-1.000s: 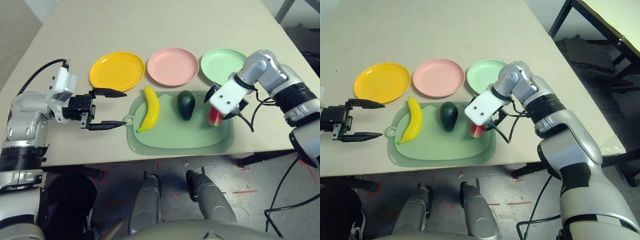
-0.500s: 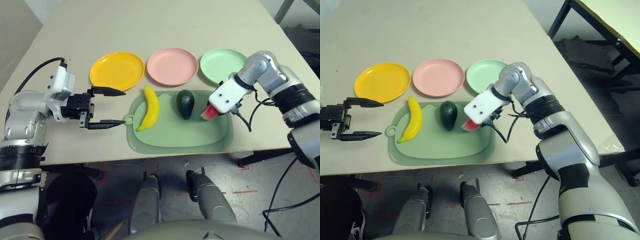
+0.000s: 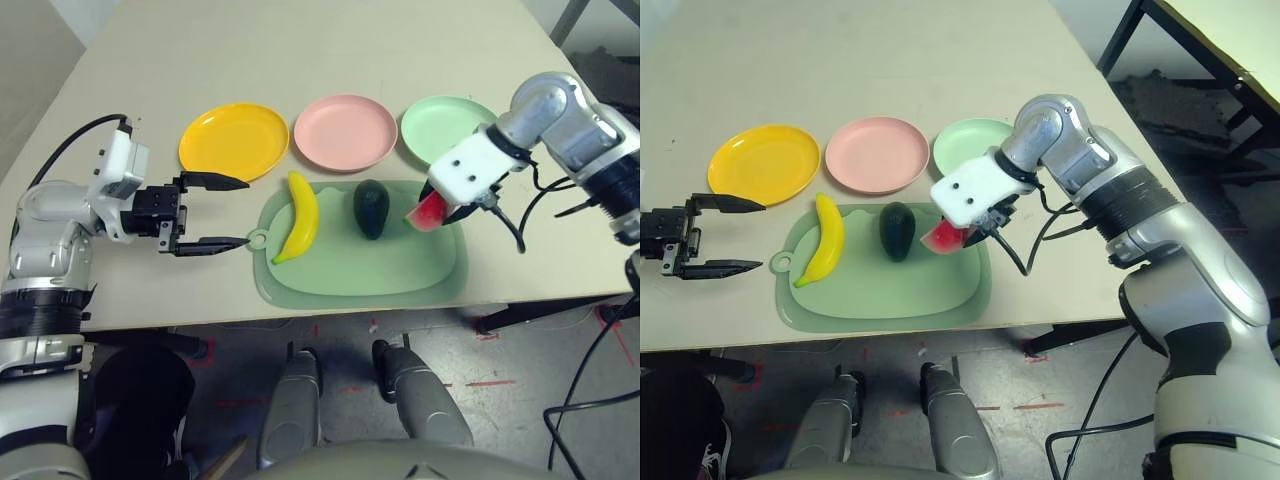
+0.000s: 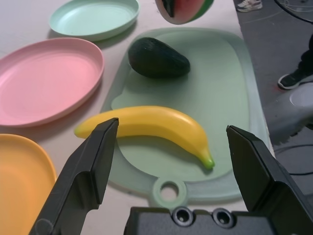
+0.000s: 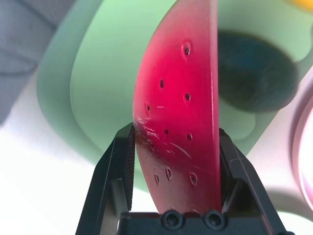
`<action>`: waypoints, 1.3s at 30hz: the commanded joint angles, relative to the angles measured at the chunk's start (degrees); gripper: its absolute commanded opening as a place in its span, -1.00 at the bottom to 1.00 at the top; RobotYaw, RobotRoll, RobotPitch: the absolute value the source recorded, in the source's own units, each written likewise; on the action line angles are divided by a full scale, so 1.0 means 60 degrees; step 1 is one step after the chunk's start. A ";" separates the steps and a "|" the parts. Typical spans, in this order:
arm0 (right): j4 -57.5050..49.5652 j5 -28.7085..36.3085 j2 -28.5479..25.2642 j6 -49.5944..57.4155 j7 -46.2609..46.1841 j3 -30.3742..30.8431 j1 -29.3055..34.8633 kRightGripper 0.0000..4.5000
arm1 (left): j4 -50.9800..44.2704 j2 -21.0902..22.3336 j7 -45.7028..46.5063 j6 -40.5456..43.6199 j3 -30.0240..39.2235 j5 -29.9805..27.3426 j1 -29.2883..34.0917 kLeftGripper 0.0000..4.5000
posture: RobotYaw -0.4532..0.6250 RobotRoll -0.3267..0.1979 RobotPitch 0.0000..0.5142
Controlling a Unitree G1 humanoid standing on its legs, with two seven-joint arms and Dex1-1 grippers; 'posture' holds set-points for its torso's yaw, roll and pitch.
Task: Place the fruits into color-matched plates.
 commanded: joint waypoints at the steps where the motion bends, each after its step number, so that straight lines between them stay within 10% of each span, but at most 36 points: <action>1: 0.0977 0.0122 0.0654 0.0281 0.0023 -0.0538 -0.0771 -0.04 | 0.0048 -0.0050 0.0473 0.0274 -0.0027 0.0241 0.0010 1.00 | -0.21 0.25 -0.08; 18: 0.7673 -0.3648 0.5033 -0.0977 -0.4272 -0.2920 -0.3116 -0.04 | -0.0751 0.0044 0.1969 0.1826 -0.0102 0.0434 -0.0130 1.00 | -0.14 0.25 -0.14; 39: 0.8363 -0.6023 0.6151 0.0691 -0.6909 -0.3277 -0.2087 -0.04 | -0.1595 0.0217 0.2768 0.2170 0.0024 0.0546 0.0489 1.00 | -0.01 0.25 -0.22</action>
